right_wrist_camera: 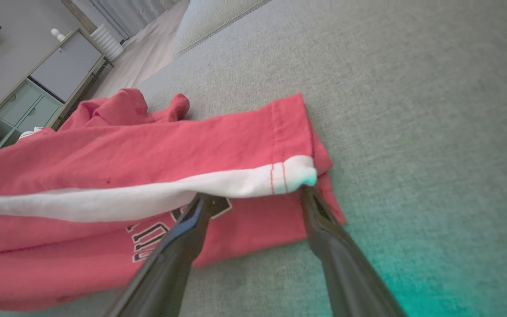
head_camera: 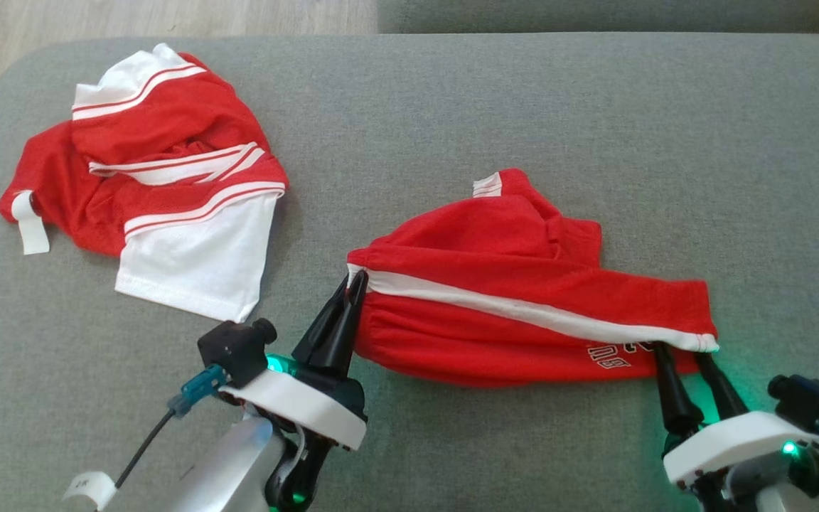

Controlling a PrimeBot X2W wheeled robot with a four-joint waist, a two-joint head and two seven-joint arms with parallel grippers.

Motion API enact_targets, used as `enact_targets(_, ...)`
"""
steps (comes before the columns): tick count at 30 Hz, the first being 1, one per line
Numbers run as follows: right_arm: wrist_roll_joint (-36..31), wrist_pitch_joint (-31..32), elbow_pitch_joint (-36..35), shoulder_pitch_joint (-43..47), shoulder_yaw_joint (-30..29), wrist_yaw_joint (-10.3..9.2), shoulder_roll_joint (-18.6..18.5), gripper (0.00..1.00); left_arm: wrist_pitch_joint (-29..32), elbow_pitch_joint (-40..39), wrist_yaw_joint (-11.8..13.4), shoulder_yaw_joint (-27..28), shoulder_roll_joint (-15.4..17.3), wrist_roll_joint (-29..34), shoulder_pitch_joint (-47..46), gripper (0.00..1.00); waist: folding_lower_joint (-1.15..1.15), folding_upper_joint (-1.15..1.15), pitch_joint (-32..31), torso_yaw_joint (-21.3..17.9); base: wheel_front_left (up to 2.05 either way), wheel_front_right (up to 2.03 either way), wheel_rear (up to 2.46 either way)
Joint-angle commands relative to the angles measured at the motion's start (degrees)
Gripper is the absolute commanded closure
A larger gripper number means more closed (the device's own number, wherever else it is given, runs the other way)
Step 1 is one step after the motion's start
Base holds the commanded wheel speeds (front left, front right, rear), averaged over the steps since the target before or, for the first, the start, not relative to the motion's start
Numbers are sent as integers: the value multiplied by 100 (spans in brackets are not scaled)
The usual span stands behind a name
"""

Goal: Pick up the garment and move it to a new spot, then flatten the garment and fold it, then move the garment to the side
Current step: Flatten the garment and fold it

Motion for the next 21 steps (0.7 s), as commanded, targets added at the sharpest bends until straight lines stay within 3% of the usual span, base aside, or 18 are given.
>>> enact_targets(1,2,-90,-85,-189,95,37,-112,0,-71,-170,9,206,45,46,-240,100,0,0,-5,17,0,0,0)
enact_targets(21,234,-76,-261,-167,-48,37,-161,0,-72,-122,9,139,90,13,-203,100,0,0,-104,72,0,0,0)
